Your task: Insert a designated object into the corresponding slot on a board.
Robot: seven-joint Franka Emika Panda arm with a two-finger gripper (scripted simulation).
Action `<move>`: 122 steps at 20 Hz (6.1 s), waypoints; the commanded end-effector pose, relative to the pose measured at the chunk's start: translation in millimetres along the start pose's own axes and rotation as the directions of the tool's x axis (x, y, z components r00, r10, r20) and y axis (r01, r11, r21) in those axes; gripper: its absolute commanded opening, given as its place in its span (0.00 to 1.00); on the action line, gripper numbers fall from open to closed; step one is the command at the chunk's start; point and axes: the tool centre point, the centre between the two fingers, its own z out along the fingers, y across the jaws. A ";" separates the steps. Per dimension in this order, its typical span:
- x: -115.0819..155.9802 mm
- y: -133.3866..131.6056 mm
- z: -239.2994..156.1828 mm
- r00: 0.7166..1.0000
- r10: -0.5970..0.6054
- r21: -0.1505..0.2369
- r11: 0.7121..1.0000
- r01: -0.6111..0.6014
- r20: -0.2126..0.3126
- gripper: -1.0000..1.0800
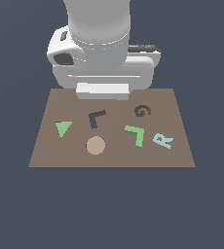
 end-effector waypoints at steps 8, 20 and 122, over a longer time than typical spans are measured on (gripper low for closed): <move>5.7 -8.4 8.8 1.000 0.018 -0.001 1.000 -0.018 -0.005 0.96; 44.1 -54.8 59.6 0.992 0.121 -0.003 0.993 -0.121 -0.033 0.96; -17.9 -5.4 107.2 0.209 -0.978 -0.054 0.208 0.977 0.002 0.00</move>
